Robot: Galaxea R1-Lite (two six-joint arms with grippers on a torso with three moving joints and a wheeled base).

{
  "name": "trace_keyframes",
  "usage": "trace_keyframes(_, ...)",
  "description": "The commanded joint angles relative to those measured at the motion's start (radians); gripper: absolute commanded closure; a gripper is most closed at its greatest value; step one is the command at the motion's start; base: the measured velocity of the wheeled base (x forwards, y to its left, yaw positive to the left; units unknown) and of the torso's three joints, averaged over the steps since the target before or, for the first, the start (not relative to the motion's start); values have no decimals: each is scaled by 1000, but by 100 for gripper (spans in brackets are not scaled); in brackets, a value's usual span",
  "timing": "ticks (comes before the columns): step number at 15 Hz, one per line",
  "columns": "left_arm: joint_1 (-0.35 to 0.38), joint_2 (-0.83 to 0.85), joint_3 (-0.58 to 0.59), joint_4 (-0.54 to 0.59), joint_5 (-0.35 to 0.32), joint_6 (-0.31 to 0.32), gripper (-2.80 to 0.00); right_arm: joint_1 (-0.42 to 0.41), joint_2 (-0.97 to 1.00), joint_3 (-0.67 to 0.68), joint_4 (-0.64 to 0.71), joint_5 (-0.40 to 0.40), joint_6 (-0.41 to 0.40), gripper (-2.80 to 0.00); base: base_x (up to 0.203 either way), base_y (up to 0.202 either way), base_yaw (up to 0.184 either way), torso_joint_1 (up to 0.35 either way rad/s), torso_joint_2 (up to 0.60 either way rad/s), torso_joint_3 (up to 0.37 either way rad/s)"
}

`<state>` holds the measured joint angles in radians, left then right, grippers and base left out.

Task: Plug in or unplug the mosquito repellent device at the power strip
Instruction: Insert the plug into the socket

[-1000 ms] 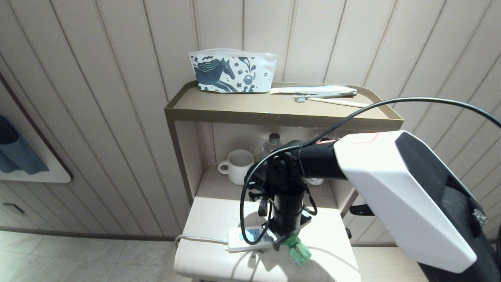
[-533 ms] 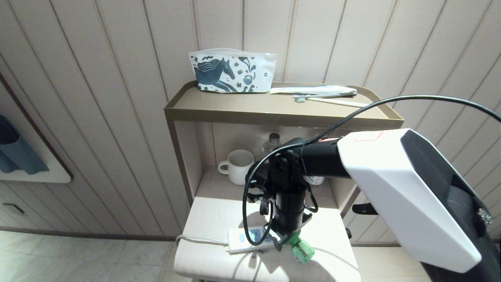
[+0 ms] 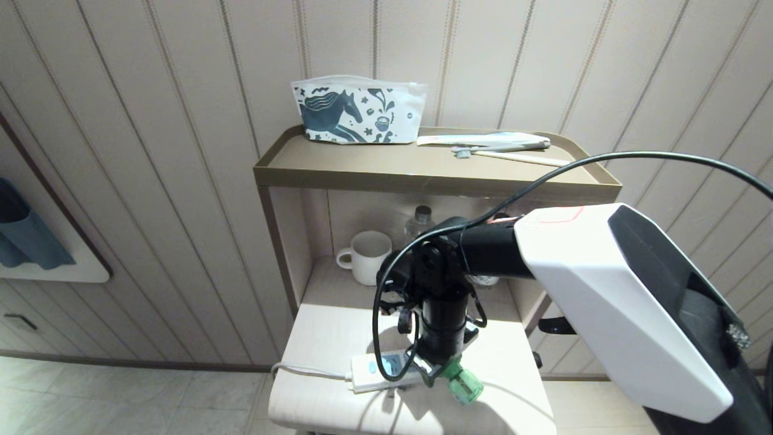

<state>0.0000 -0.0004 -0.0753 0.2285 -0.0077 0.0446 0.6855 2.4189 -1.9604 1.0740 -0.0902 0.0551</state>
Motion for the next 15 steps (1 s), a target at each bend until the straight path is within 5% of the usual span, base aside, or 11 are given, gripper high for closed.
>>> trace_keyframes(1,0,0,0,2,0,0,0,0,13,0,-6,0,-4,0,0,0,0,0,0,0)
trace_keyframes(15,0,0,0,2,0,0,0,3,32,-5,-8,-23,-93,0,0,0,0,0,0,0)
